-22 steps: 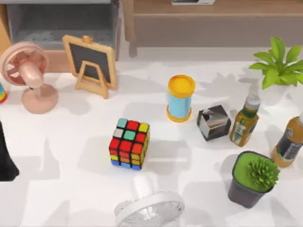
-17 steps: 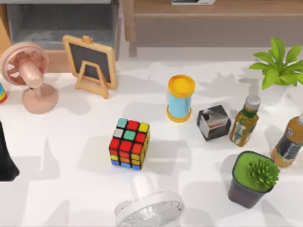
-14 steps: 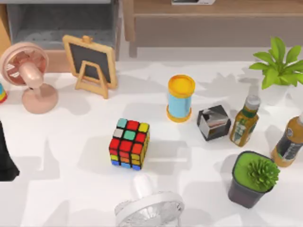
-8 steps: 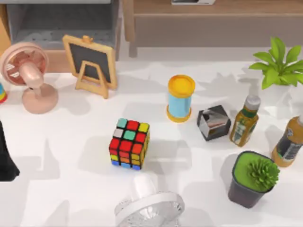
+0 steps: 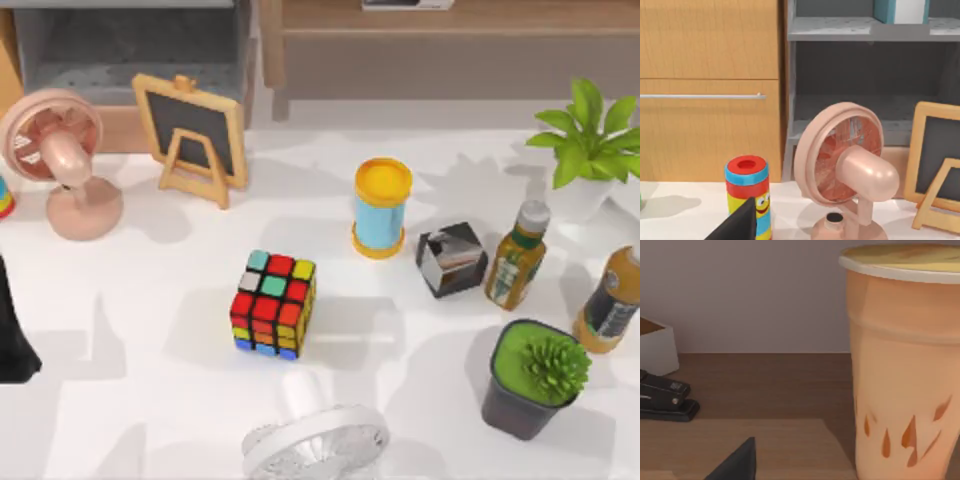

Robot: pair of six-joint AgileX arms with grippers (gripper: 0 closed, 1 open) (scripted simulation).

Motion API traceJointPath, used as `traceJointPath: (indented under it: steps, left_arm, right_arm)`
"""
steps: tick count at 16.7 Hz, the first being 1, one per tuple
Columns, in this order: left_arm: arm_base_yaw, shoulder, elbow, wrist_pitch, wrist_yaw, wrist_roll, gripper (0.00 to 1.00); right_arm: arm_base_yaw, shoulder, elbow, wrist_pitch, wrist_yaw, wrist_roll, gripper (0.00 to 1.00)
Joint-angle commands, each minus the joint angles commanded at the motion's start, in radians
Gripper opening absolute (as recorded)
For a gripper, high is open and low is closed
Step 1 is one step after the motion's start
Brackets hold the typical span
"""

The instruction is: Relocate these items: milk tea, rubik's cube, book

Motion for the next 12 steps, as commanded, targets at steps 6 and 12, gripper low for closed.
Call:
traceJointPath:
  steps: [6,12]
  left_arm:
    - [0.0,0.0,0.0,0.0,0.0,0.0,1.0]
    - [0.0,0.0,0.0,0.0,0.0,0.0,1.0]
  right_arm:
    - [-0.05,0.233,0.149,0.121,-0.046,0.0,1.0]
    - [-0.045,0.235,0.149,0.12,-0.044,0.0,1.0]
